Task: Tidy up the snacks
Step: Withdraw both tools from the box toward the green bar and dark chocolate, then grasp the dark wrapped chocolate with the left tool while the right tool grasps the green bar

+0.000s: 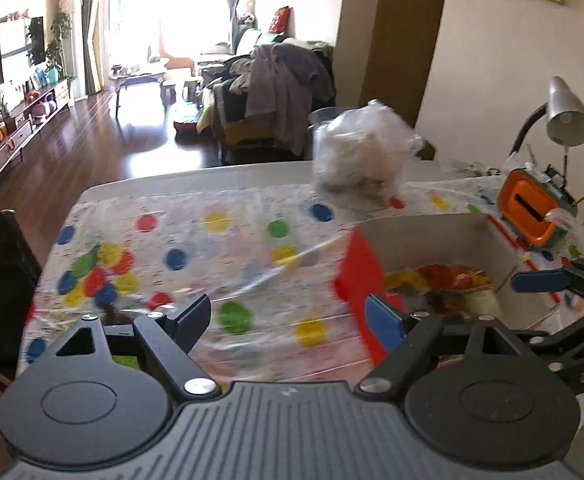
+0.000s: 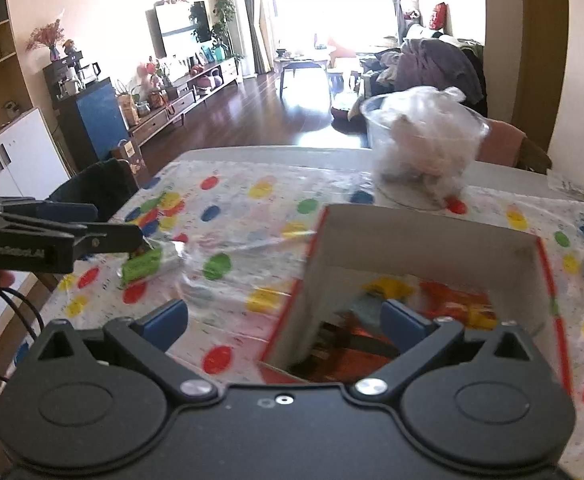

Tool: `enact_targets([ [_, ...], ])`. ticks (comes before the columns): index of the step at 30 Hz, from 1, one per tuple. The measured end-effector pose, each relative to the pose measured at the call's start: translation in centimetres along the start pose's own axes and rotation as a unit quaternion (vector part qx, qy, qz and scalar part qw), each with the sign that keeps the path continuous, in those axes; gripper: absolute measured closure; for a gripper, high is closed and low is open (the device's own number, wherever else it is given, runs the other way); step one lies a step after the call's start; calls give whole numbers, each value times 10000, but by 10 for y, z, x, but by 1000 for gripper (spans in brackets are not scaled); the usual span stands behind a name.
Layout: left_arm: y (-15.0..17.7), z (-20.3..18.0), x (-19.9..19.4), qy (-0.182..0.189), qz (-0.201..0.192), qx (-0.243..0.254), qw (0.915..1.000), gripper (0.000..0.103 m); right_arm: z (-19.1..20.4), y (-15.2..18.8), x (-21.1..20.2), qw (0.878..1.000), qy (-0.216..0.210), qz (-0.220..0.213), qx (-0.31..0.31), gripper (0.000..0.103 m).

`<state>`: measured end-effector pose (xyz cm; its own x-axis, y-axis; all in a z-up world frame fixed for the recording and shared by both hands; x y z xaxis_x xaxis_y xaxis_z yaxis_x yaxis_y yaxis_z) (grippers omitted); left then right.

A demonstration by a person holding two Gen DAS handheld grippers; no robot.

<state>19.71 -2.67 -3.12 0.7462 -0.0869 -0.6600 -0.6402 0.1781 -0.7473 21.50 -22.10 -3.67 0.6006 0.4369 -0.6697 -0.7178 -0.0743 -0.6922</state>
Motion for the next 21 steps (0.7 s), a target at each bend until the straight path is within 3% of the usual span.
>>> enact_targets([
  [10, 28, 105, 26, -80, 485, -63, 9988, 18, 55, 3, 55, 9986, 430, 58, 315, 0],
  [21, 58, 185, 104, -94, 1285, -867, 9879, 18, 95, 9, 102, 9963, 736, 194, 396, 0],
])
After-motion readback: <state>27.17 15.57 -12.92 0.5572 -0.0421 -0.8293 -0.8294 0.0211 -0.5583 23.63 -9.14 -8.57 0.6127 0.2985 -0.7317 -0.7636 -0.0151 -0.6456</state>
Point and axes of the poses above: each gripper's, at about its wrist camera, not at the fingertips, and x roughly the way its jaws point, z to its left, y to its underside, the point moved 5 cm from there along x, roughly the way its jaws point, and after that the axes turned 13 degrees about x, right-handed, at the moved point
